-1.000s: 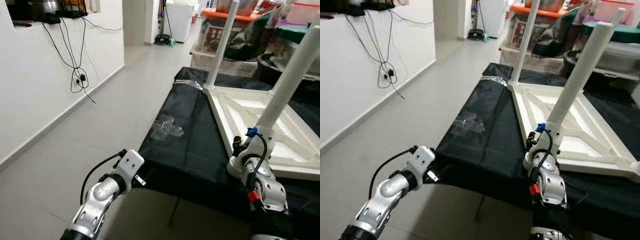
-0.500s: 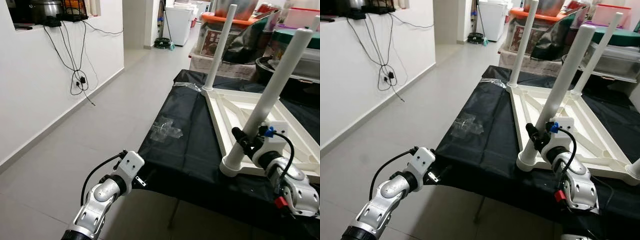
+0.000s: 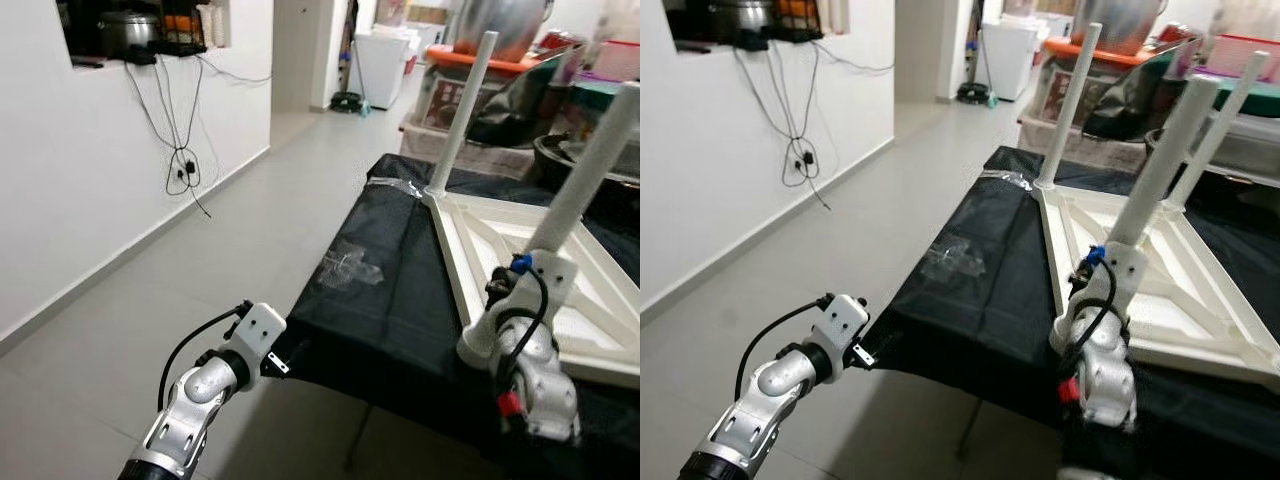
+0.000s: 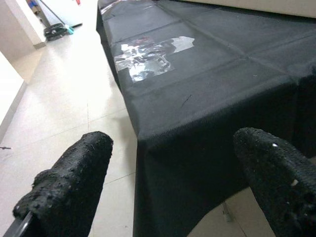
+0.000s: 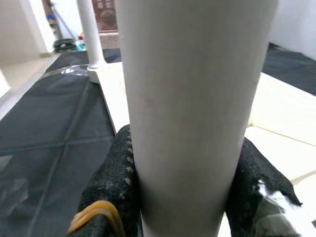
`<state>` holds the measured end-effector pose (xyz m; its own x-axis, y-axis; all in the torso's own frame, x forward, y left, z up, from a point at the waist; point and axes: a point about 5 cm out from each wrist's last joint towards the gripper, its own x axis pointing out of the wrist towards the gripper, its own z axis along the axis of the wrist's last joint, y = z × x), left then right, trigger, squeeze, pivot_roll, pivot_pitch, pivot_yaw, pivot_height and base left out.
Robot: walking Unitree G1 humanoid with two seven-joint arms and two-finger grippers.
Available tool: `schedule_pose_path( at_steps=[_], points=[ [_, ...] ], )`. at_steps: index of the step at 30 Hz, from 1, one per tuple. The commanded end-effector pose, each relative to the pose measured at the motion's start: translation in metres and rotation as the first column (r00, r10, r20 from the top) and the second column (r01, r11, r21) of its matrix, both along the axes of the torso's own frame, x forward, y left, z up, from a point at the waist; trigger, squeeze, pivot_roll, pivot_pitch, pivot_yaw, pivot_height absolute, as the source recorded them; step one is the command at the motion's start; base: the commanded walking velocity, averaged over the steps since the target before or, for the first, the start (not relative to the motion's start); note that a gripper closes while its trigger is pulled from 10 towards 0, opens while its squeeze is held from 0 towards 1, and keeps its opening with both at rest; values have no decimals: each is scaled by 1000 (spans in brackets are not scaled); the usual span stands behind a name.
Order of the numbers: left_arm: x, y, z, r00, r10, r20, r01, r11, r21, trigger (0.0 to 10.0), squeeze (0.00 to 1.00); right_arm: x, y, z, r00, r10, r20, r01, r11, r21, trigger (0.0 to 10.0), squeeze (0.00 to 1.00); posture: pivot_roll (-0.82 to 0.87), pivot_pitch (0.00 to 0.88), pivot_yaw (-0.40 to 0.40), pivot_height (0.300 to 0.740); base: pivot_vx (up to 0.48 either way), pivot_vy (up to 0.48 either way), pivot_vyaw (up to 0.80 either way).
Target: Building children table
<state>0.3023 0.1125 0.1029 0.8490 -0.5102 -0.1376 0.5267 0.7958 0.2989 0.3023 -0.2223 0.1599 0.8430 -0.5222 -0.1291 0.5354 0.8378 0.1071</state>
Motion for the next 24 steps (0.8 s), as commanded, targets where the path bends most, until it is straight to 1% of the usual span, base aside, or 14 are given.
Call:
schedule_pose_path(
  at_steps=[1,5,6,8,10,13,15,16,17,19,20,21,23,24],
  points=[
    [-1,-2,-1,1000,-13,-6,13,1000,18,10000,0,-7,7,-25,989,0,-145,5,999,33,0,0,97,0,-100,740,0,0,0],
    [0,-3,-2,1000,-11,-8,12,1000,26,10000,0,-5,11,-19,988,0,-153,-1,1000,-7,0,0,95,0,-102,740,0,0,0],
    [0,-4,-3,1000,-11,-10,11,1000,27,10000,0,0,9,-19,984,14,-175,-13,1000,3,10000,0,86,0,-105,740,0,0,0],
    [-1,-6,-4,1000,-11,-12,11,1000,25,10000,0,7,6,-19,982,35,-185,-29,999,34,10000,0,84,0,-108,740,0,0,0],
    [-1,-7,-4,1000,-11,-13,11,1000,24,10000,0,8,6,-18,983,33,-178,-25,999,48,10000,0,84,0,-108,740,0,0,0],
    [-1,-7,-4,1000,-9,-13,9,1000,21,10000,0,10,1,-10,992,46,-115,-41,998,41,10000,0,86,0,-112,740,0,0,0],
    [-1,-7,-4,1000,-9,-13,9,1000,21,10000,0,10,1,-10,992,46,-115,-41,998,41,10000,0,86,0,-112,740,0,0,0],
    [-1,-7,-5,1000,-6,-13,7,1000,20,10000,0,10,-3,-7,994,54,-97,-50,998,37,10000,1000,87,0,-117,740,0,0,0],
    [-1,-6,-5,1000,-2,-13,2,1000,20,10000,0,9,-8,-2,995,73,-64,-71,997,40,10000,1000,84,0,-117,740,0,0,0],
    [-1,-6,-5,1000,-2,-13,2,1000,20,10000,0,9,-8,-2,995,73,-64,-71,997,40,10000,1000,84,0,-117,740,0,0,0],
    [-2,-5,-6,1000,-1,-14,2,1000,20,10000,0,10,-7,3,995,97,-39,-95,995,42,10000,1000,81,0,-114,740,0,0,0],
    [-2,-6,-6,1000,-3,-14,3,1000,20,10000,0,12,-3,8,989,150,-6,-149,987,53,10000,1000,79,0,-112,740,0,0,0],
    [-2,-6,-6,1000,-3,-14,3,1000,20,10000,0,12,-3,8,989,150,-6,-149,987,53,10000,1000,79,0,-112,740,0,0,0],
    [-2,-7,-6,1000,-6,-14,6,1000,20,10000,0,13,2,12,975,219,28,-220,974,48,10000,1000,78,0,-109,740,0,0,0]
  ],
)
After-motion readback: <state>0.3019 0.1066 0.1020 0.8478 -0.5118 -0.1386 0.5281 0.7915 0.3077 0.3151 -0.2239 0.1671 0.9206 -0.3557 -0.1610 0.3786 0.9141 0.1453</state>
